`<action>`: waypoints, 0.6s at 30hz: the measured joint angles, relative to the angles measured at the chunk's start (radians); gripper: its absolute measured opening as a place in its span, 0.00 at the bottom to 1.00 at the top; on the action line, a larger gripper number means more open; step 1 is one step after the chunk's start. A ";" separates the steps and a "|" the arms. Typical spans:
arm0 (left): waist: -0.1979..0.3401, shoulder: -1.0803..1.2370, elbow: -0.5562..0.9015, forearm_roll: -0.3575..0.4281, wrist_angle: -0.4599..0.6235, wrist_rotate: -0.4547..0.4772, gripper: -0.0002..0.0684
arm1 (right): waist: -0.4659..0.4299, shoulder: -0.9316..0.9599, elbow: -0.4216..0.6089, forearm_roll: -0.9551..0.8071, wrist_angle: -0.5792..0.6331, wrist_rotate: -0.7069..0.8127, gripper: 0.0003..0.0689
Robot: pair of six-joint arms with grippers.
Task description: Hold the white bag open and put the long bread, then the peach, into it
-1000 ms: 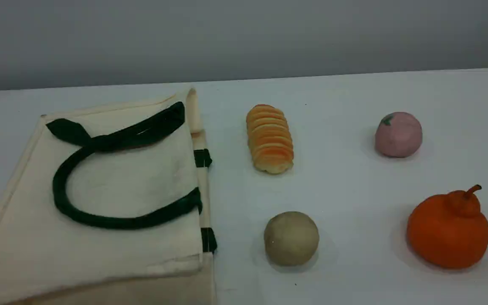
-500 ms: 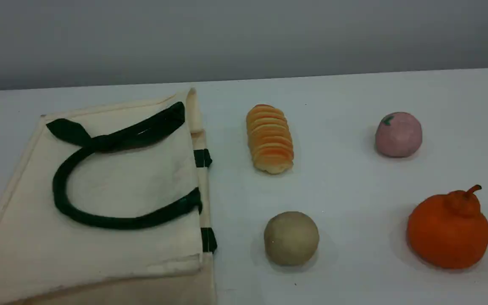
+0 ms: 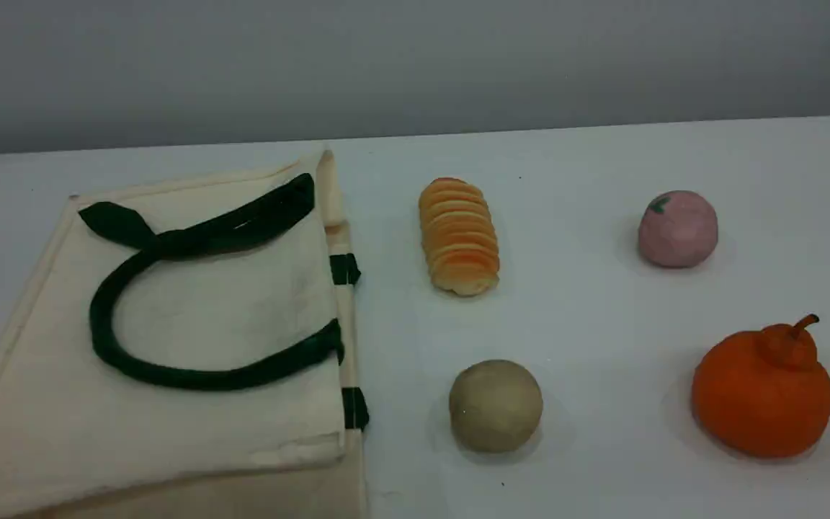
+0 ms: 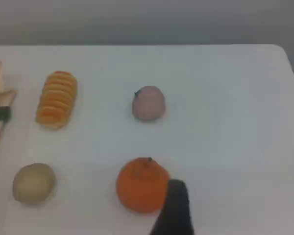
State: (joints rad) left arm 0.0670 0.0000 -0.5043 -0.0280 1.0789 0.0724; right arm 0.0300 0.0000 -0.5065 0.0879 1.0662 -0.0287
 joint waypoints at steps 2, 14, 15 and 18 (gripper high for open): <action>0.000 0.000 0.000 0.000 0.000 0.000 0.85 | 0.000 0.000 0.000 0.000 0.000 0.000 0.81; -0.002 0.000 0.000 0.000 0.000 0.000 0.85 | 0.001 0.000 0.000 0.021 -0.003 0.000 0.81; -0.006 0.000 0.000 0.000 0.000 0.000 0.85 | 0.001 0.000 0.000 0.023 -0.004 0.001 0.81; -0.010 0.002 -0.002 0.002 -0.002 -0.001 0.85 | 0.001 0.000 -0.015 0.076 -0.028 0.009 0.81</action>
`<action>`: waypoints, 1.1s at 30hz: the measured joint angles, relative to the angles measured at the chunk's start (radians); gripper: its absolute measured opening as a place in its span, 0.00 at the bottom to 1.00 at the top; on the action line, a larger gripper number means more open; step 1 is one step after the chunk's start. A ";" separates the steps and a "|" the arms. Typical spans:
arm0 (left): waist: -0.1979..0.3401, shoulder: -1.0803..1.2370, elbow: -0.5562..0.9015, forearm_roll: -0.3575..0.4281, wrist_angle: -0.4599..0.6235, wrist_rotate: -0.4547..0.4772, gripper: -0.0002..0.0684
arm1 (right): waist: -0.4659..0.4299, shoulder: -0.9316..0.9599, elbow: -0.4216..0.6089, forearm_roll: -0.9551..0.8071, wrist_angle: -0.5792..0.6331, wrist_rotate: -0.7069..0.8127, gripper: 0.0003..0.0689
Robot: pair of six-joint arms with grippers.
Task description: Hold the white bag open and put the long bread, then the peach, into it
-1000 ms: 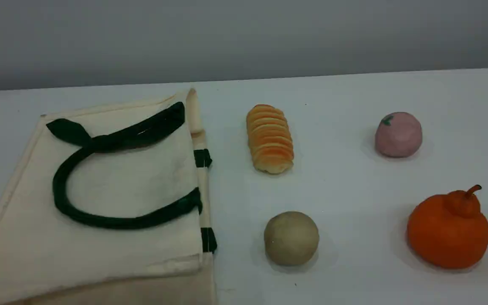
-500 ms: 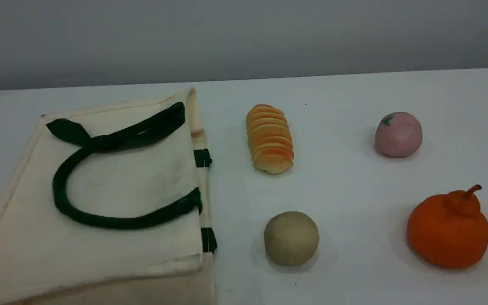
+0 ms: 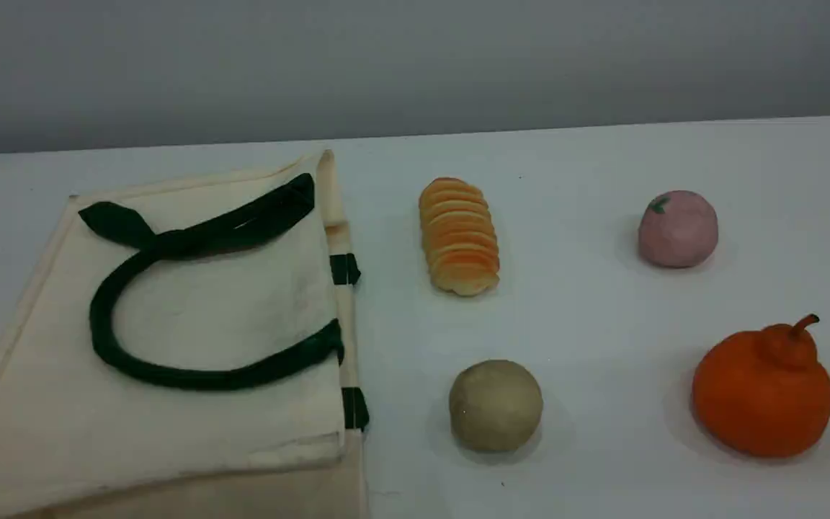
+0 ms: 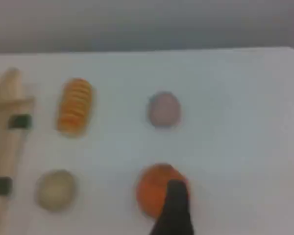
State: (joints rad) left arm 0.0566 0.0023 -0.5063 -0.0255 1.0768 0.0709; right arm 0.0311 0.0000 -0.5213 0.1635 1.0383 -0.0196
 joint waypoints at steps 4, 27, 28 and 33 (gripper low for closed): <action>0.000 0.037 -0.018 0.001 -0.020 -0.032 0.85 | 0.000 0.046 -0.053 0.041 -0.068 0.000 0.81; 0.000 0.937 -0.447 -0.055 -0.060 -0.105 0.85 | 0.000 0.828 -0.506 0.053 -0.143 -0.008 0.81; 0.000 0.983 -0.458 -0.062 -0.060 -0.102 0.85 | 0.000 0.856 -0.516 0.058 -0.136 -0.008 0.81; 0.000 1.171 -0.504 -0.061 -0.081 -0.103 0.85 | 0.000 0.997 -0.557 0.059 -0.149 -0.012 0.81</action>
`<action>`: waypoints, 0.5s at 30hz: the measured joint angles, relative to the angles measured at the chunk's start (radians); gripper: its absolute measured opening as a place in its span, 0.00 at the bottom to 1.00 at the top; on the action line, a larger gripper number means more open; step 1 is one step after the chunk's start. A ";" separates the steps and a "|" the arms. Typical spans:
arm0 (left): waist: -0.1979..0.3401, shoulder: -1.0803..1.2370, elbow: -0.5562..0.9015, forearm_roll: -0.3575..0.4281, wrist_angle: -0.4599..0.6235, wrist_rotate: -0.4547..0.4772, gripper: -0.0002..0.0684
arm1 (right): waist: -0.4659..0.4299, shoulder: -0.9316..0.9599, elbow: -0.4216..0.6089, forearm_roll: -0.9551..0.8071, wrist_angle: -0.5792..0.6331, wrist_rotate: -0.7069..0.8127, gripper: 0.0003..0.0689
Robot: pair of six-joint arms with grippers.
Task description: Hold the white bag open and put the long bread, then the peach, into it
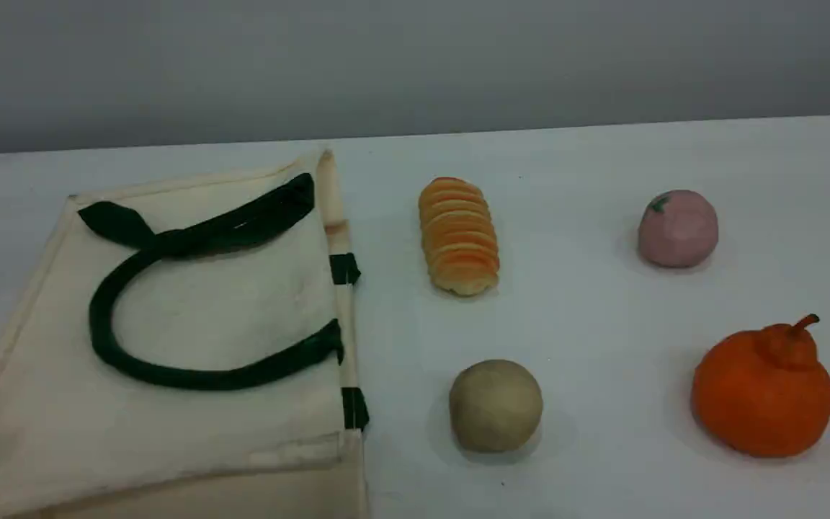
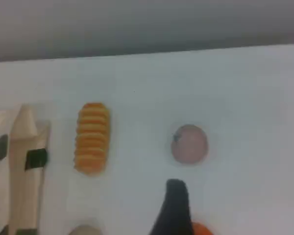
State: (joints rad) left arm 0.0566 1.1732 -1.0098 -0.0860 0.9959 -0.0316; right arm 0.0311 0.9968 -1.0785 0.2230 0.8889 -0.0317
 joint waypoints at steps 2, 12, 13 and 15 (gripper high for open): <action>0.000 0.066 -0.012 0.000 -0.017 0.000 0.85 | 0.000 0.046 -0.024 -0.001 -0.005 0.000 0.81; 0.000 0.286 -0.049 -0.137 -0.097 0.095 0.85 | 0.000 0.201 -0.120 0.022 -0.048 0.000 0.81; 0.000 0.302 -0.050 -0.151 -0.110 0.107 0.85 | 0.000 0.211 -0.120 0.022 -0.050 0.000 0.81; 0.000 0.342 -0.051 -0.166 -0.131 0.110 0.85 | 0.000 0.229 -0.120 0.022 -0.061 0.000 0.81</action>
State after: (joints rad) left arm 0.0566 1.5155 -1.0608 -0.2518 0.8644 0.0787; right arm 0.0311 1.2254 -1.1982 0.2445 0.8281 -0.0317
